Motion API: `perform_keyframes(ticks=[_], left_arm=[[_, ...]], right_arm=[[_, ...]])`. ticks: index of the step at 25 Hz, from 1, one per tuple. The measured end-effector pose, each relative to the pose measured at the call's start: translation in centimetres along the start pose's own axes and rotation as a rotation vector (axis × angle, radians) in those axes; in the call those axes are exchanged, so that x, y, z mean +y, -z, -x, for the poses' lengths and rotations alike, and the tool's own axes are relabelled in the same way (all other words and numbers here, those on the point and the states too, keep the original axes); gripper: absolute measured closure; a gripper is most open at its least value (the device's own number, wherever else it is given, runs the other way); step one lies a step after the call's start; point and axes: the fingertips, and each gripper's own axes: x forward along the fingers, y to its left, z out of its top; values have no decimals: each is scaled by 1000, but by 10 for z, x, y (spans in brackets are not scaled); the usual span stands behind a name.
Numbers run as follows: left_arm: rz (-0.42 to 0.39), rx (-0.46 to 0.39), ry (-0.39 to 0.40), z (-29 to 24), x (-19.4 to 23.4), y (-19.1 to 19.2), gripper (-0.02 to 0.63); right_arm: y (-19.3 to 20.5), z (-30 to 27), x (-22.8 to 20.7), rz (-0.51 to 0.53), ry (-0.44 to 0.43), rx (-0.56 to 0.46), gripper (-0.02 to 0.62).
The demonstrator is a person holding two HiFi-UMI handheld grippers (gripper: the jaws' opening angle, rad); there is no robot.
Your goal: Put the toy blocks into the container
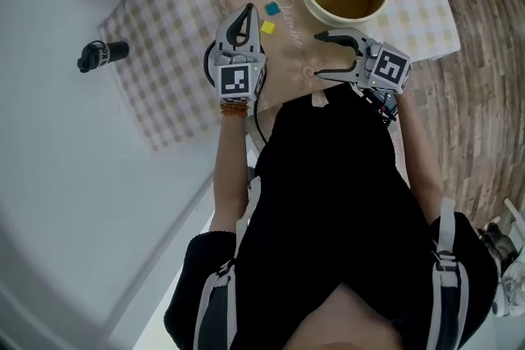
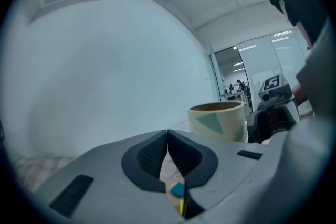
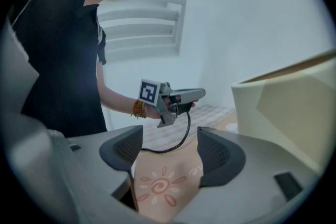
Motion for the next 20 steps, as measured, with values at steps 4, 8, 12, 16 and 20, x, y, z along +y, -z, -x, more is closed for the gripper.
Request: perform_keyframes(ticks=[4,8,12,16,20], left_arm=[[17,89,-17,10,2,55,538],[41,185,-28,12,-14,94,531],[60,229,-7,16,-19,114,484],[53,261,41,13,-28,128,456],[1,303,74,12,-34,141,428]], right_arm=[[4,-13,-1,-4,0,17,273],[9,-7,-4,-20,-19,17,273],[8,-8,-5,-20,-16,17,273],[10,-6,-6,-23,-10,20,273],[11,-5,-7,-29,-6,18,273]])
